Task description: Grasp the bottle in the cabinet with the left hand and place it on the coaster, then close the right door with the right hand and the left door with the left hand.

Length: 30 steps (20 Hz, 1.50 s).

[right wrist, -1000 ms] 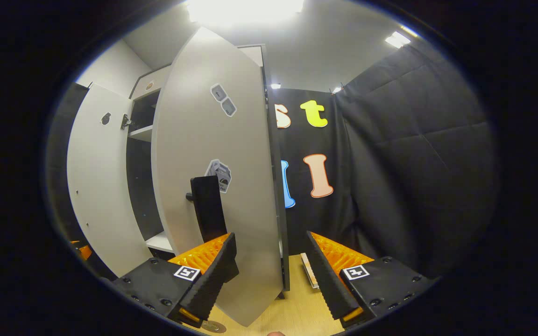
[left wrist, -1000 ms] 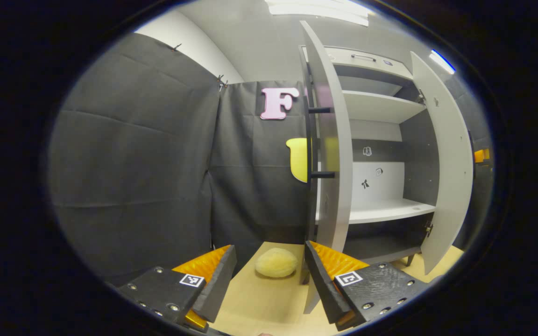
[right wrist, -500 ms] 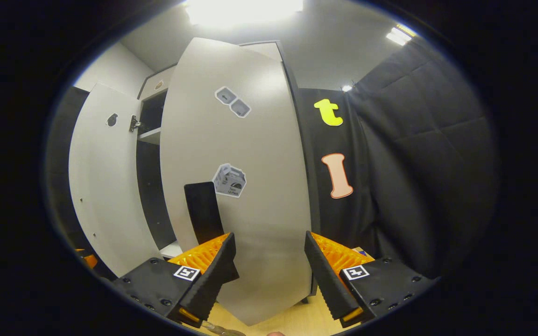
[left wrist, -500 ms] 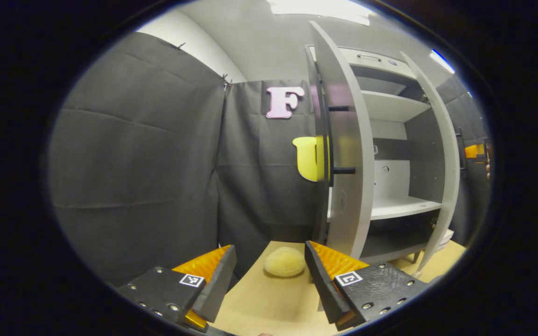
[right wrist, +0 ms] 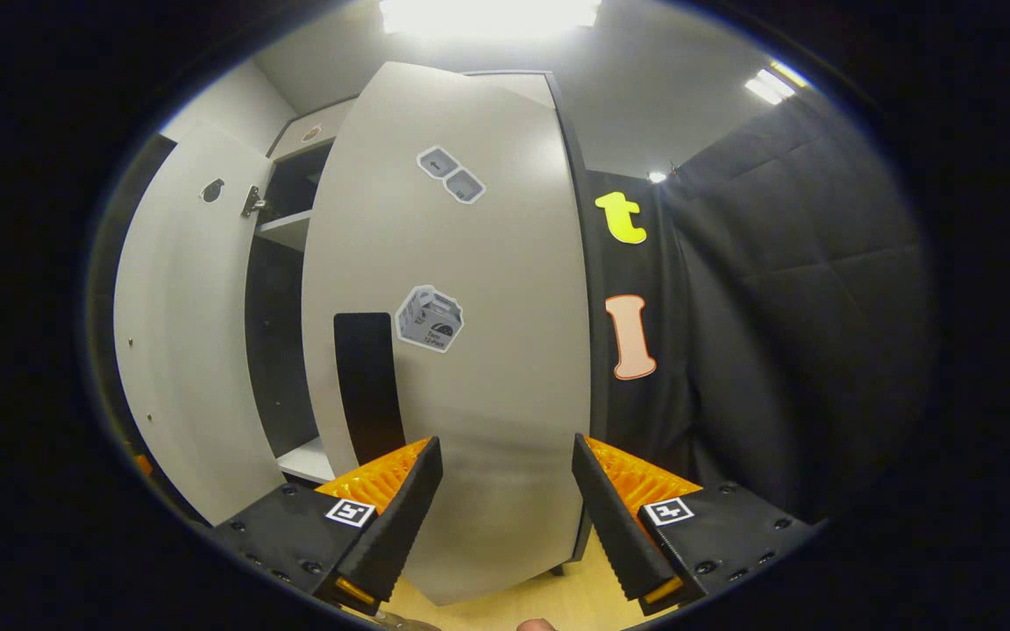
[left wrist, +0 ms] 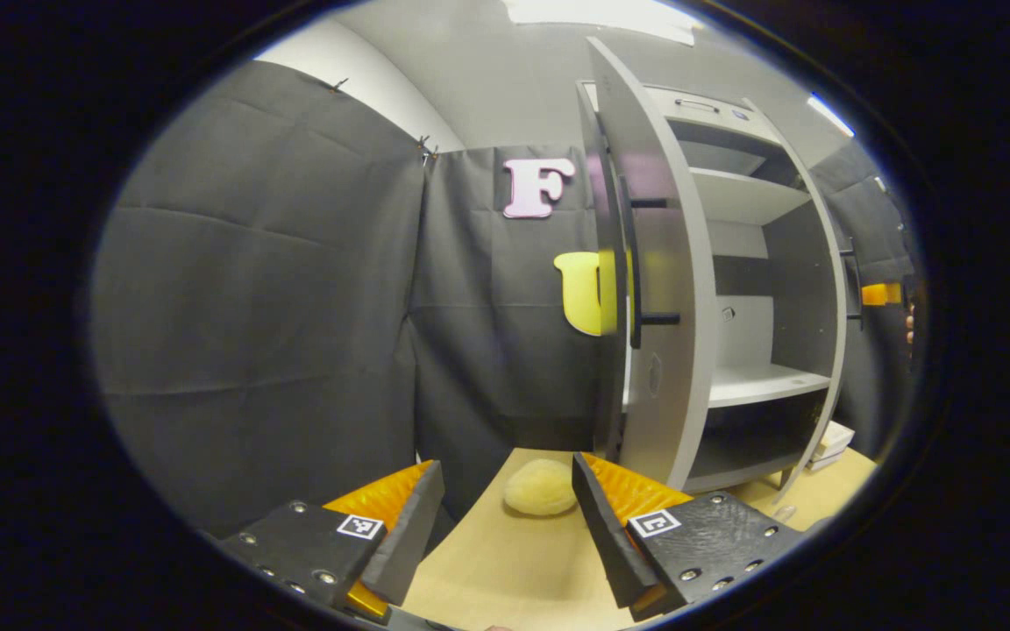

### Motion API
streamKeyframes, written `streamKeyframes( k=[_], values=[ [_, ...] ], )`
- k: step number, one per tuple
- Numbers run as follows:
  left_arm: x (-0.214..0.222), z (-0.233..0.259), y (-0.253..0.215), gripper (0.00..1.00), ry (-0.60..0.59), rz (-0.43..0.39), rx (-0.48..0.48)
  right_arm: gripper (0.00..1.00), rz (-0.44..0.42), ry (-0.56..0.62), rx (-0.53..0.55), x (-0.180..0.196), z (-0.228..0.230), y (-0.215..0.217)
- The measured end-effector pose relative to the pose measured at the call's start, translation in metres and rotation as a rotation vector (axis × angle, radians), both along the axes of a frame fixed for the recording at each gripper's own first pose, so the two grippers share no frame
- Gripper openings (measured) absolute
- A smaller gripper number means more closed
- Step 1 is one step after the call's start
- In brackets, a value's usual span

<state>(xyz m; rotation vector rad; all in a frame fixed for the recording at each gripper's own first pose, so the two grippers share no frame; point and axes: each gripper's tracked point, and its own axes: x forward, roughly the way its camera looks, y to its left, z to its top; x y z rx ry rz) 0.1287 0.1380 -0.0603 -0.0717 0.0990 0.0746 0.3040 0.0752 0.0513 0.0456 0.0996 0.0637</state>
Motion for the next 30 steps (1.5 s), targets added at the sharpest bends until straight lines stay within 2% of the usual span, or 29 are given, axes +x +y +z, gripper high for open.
streamKeyframes(
  k=[1, 6, 7, 16, 20, 23, 27, 30],
  values=[
    [0.003, 0.005, 0.004, 0.86, -0.001, 0.003, 0.005, 0.95, -0.004, -0.003, -0.018, -0.002, 0.000, 0.000],
    [0.024, 0.038, 0.017, 0.87, -0.011, -0.001, 0.005, 0.95, -0.017, 0.014, -0.054, -0.025, -0.022, -0.017],
    [0.017, 0.055, 0.012, 0.87, -0.015, -0.007, 0.004, 0.95, -0.023, 0.018, -0.064, -0.028, -0.026, -0.019],
    [0.058, 0.117, 0.001, 0.87, -0.043, -0.066, -0.003, 0.95, -0.064, 0.075, -0.079, -0.059, -0.059, -0.049],
    [0.073, 0.127, -0.007, 0.87, -0.029, -0.090, -0.054, 0.95, -0.103, 0.098, -0.063, -0.071, -0.069, -0.073],
    [0.075, 0.131, -0.017, 0.87, -0.026, -0.102, -0.058, 0.95, -0.126, 0.115, -0.049, -0.080, -0.077, -0.090],
    [0.074, 0.137, -0.024, 0.86, -0.052, -0.073, 0.024, 0.95, -0.160, 0.126, -0.053, -0.090, -0.081, -0.118],
    [0.070, 0.139, -0.027, 0.87, -0.056, -0.065, 0.018, 0.95, -0.180, 0.131, -0.048, -0.095, -0.083, -0.135]
  ],
)
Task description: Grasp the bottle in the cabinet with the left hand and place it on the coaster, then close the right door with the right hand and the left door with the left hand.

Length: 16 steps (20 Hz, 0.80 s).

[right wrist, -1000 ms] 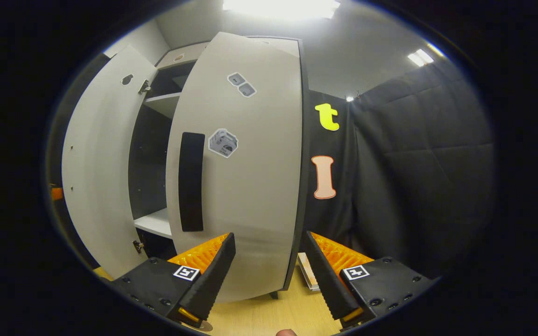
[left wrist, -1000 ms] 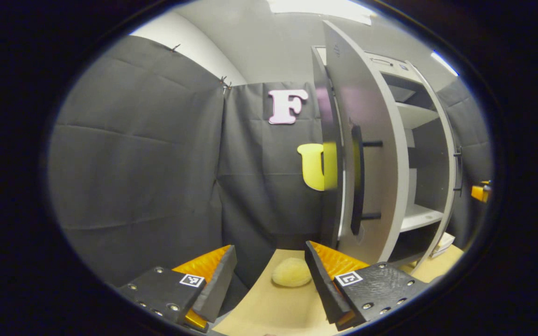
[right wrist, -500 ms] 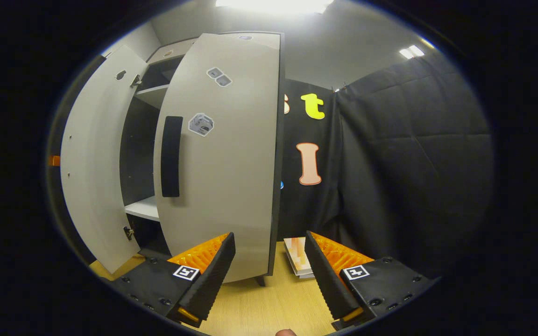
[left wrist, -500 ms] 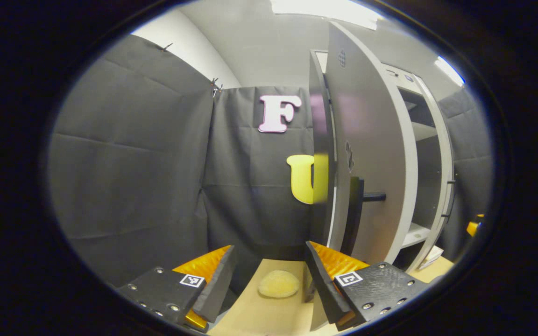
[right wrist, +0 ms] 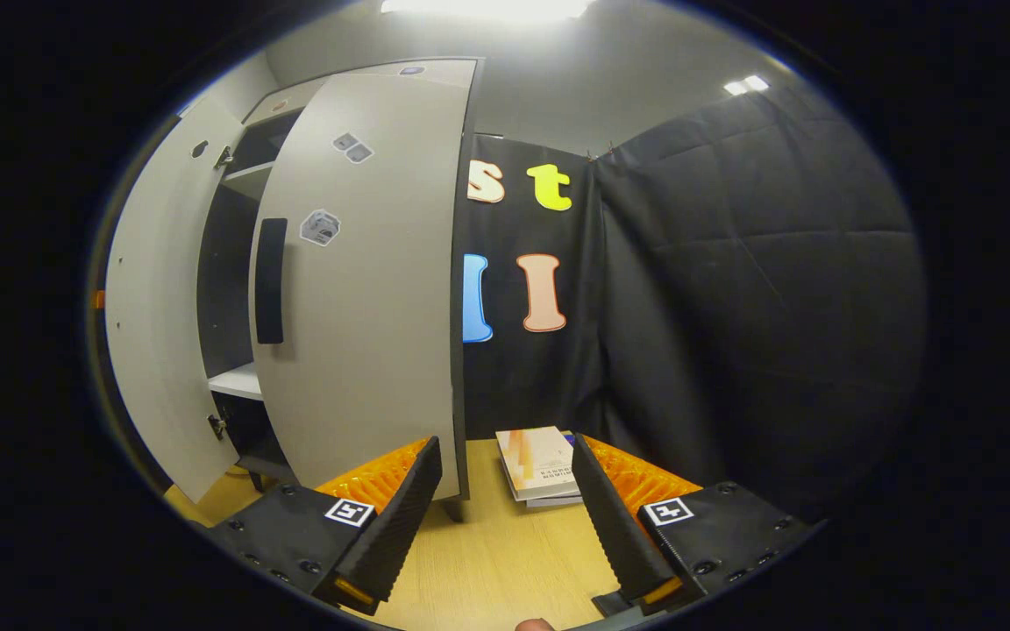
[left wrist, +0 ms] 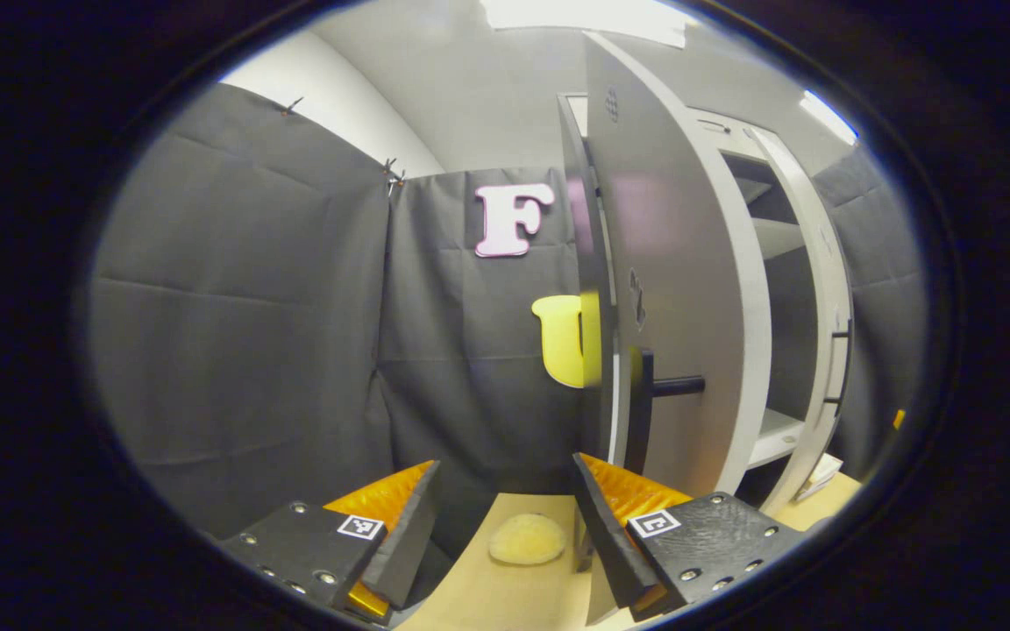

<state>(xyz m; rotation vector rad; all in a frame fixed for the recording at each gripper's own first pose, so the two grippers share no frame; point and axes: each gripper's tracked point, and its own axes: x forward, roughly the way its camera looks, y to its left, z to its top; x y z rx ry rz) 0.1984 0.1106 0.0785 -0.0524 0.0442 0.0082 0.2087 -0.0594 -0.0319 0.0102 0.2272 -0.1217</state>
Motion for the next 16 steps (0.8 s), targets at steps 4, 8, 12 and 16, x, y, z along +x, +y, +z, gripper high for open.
streamKeyframes(
  k=[4, 8, 12, 16],
  values=[
    [-0.007, 0.004, -0.023, 0.87, -0.007, -0.016, -0.005, 0.95, -0.011, -0.003, 0.010, -0.004, 0.000, -0.015],
    [-0.011, 0.008, -0.054, 0.84, -0.026, -0.058, -0.013, 0.95, -0.001, 0.000, 0.028, -0.004, -0.001, -0.021],
    [-0.011, 0.011, -0.081, 0.84, -0.036, -0.089, -0.019, 0.95, 0.010, 0.003, 0.017, -0.005, -0.001, -0.026],
    [-0.009, 0.013, -0.115, 0.84, -0.043, -0.139, -0.030, 0.95, 0.013, 0.006, 0.012, -0.007, -0.001, -0.034]
  ],
)
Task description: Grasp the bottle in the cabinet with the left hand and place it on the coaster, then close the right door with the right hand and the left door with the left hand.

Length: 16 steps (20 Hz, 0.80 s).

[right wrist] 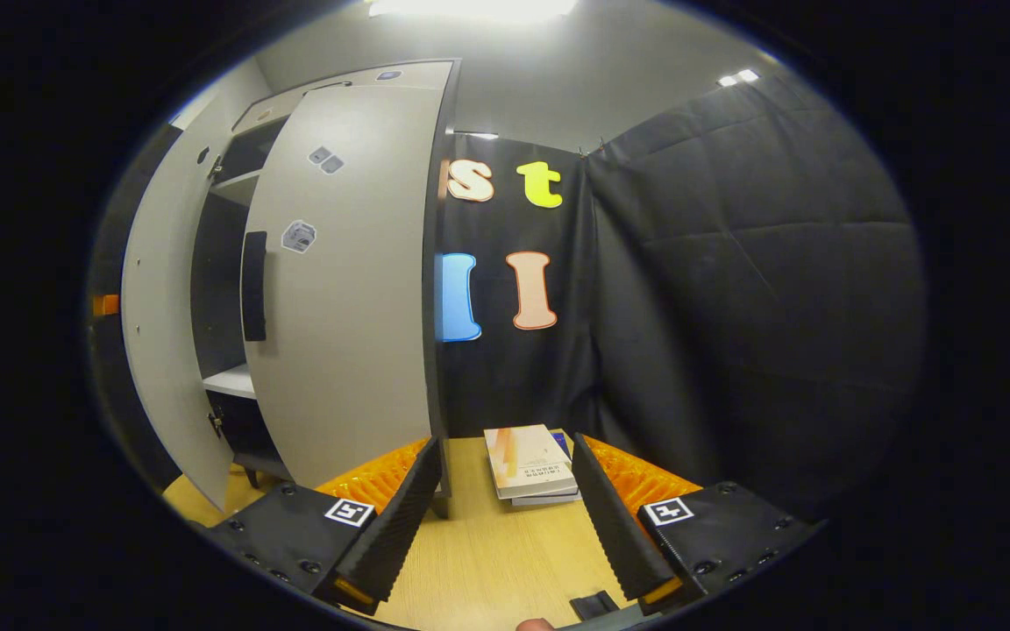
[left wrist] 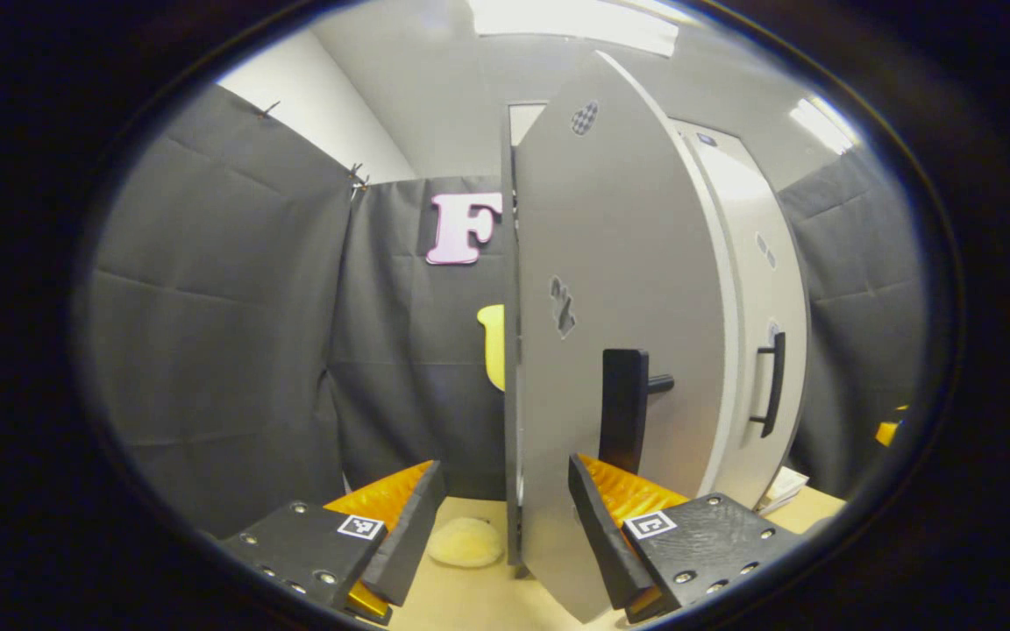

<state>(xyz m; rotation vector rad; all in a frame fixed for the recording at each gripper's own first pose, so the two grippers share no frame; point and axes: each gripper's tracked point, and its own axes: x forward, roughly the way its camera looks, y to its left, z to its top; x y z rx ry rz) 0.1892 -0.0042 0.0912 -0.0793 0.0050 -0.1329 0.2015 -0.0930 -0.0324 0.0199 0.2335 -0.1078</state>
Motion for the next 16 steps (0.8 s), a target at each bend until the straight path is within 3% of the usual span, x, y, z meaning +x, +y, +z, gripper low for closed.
streamKeyframes(
  k=[2, 11, 16],
  values=[
    [0.003, 0.000, -0.018, 0.84, -0.005, -0.023, -0.004, 0.92, -0.007, 0.000, -0.002, -0.002, 0.001, -0.006],
    [0.030, 0.007, -0.096, 0.84, -0.042, -0.110, 0.002, 0.95, -0.064, 0.001, -0.008, -0.024, 0.003, -0.039],
    [0.033, 0.008, -0.103, 0.84, -0.059, -0.106, 0.018, 0.95, -0.067, 0.008, -0.005, -0.032, 0.002, -0.042]
  ],
)
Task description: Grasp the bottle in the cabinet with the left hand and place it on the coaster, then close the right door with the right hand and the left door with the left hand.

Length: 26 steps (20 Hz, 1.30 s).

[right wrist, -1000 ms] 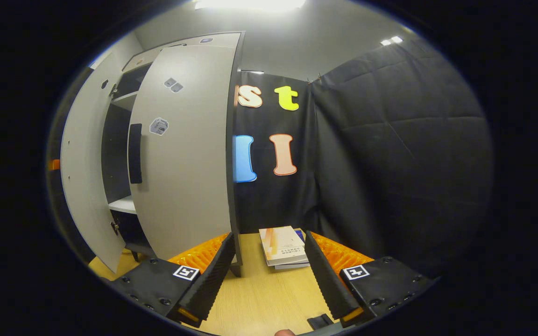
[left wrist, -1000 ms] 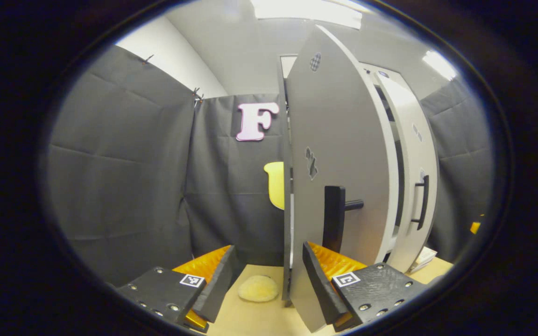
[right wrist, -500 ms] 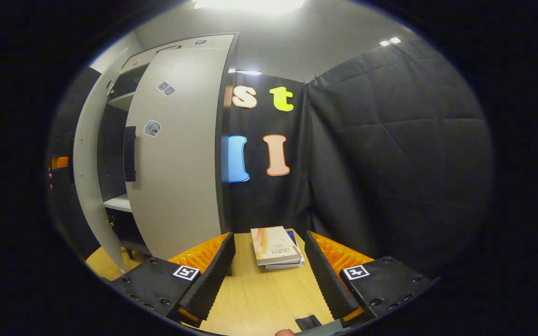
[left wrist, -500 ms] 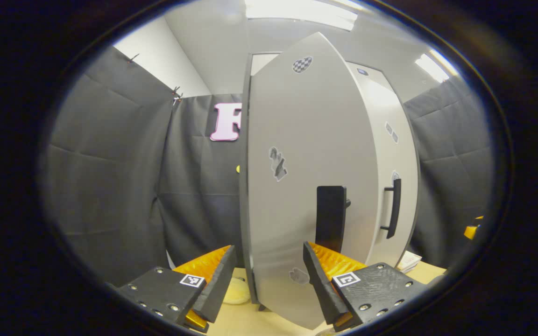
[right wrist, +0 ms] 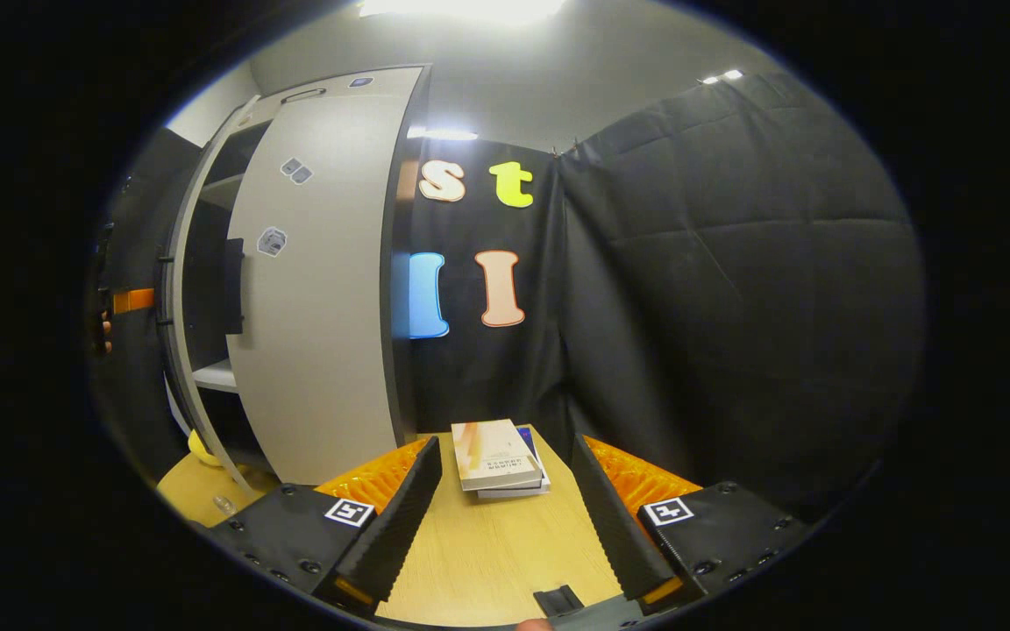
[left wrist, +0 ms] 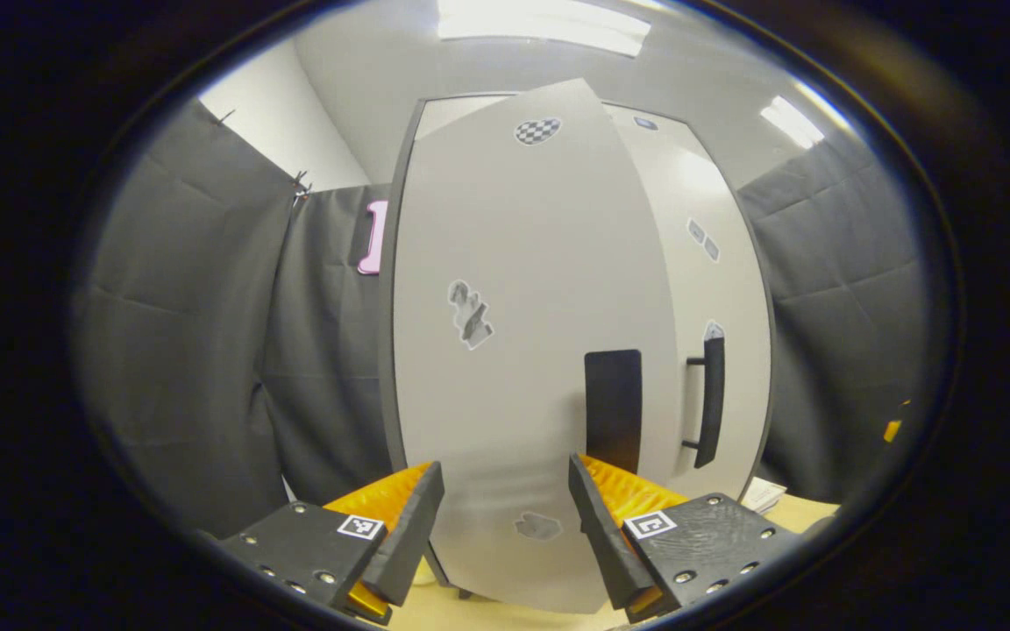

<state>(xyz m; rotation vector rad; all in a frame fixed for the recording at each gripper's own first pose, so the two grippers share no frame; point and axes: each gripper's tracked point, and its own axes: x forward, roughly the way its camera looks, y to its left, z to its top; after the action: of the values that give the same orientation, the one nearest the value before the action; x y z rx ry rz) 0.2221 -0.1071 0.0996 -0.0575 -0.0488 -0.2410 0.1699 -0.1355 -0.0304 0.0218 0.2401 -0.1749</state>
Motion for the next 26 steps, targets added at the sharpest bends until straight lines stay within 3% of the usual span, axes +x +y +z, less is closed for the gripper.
streamKeyframes(
  k=[6, 17, 26],
  values=[
    [-0.009, 0.005, 0.010, 0.83, -0.018, 0.030, 0.009, 0.96, 0.046, -0.030, 0.011, 0.001, 0.011, 0.012],
    [-0.114, -0.008, 0.069, 0.83, 0.004, 0.179, 0.026, 0.96, 0.255, -0.094, 0.030, -0.001, 0.037, 0.049],
    [-0.177, -0.024, 0.131, 0.84, 0.037, 0.233, 0.057, 0.95, 0.275, -0.122, 0.039, -0.025, 0.056, 0.075]
  ],
)
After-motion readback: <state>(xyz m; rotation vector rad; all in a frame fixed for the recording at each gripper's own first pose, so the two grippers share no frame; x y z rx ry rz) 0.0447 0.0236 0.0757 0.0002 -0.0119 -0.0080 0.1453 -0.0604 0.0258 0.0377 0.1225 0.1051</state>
